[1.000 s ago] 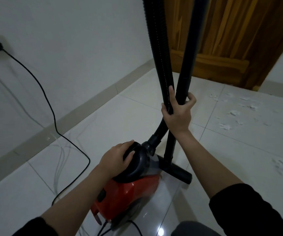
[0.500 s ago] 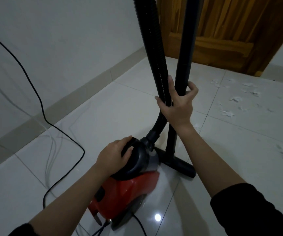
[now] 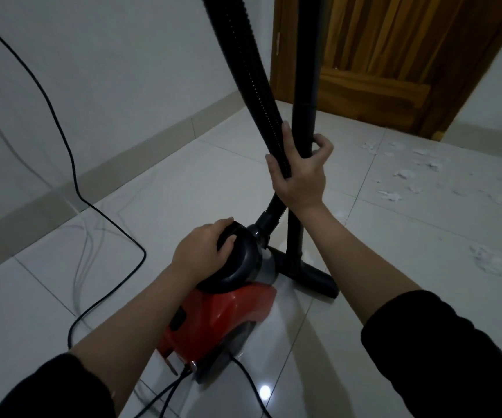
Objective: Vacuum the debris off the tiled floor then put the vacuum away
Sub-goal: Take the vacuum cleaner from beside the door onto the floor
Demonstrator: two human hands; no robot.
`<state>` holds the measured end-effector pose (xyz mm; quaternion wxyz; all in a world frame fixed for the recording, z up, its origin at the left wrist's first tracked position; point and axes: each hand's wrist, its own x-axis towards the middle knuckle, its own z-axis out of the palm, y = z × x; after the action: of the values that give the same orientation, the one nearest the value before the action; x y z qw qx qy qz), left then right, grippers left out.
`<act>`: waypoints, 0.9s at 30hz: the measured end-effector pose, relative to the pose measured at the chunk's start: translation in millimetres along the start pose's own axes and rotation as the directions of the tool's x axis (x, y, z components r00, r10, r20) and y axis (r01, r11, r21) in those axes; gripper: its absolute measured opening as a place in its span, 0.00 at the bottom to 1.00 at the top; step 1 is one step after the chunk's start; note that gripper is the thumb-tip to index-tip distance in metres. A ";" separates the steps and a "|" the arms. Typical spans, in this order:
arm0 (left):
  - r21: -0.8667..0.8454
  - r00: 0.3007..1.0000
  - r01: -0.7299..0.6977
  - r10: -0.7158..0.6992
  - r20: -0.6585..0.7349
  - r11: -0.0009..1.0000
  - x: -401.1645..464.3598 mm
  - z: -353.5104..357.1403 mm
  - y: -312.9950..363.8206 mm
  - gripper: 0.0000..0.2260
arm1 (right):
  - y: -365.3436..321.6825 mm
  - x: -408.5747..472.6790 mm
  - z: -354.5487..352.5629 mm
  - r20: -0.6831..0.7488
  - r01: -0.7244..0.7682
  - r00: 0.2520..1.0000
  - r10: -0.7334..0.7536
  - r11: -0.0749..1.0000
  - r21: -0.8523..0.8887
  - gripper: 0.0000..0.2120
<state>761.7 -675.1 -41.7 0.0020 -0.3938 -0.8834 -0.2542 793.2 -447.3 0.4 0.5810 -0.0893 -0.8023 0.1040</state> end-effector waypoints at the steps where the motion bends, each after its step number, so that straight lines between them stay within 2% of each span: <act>1: 0.008 1.000 -0.002 0.002 0.001 1.000 0.4 0.4 -0.7 0.26 | -1.0 -0.1 2.7 0.005 0.008 1.000 -0.008 1.000 -0.005 0.28; 4: 0.030 1.000 -0.005 0.005 -0.006 1.000 1.2 2.2 -3.2 0.26 | -1.9 -0.3 9.4 0.014 0.025 1.000 -0.025 1.000 -0.010 0.28; 9: 0.053 0.999 -0.013 0.014 -0.033 0.999 1.0 6.7 -5.0 0.20 | 3.2 -2.1 10.7 -0.017 0.025 1.000 -0.025 0.999 -0.025 0.31; 14: 0.077 0.998 -0.018 0.022 -0.057 0.997 -2.1 6.4 -5.8 0.24 | 9.1 0.2 10.3 -0.008 0.016 1.000 -0.017 0.999 -0.044 0.35; 19: 0.085 0.991 -0.057 0.067 -0.118 0.995 -14.9 9.0 -7.1 0.27 | 7.9 -0.6 10.1 0.004 0.007 1.000 -0.007 0.999 -0.047 0.32; 27: 0.090 0.979 -0.171 0.179 -0.096 0.981 -47.0 7.0 -33.0 0.29 | 3.5 0.4 7.3 0.097 -0.051 0.994 0.053 0.999 -0.020 0.36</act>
<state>772.5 -723.1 -72.1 0.0861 -0.4559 -0.8536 -0.2368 786.2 -444.3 -2.4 0.5376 -0.1099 -0.8278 0.1165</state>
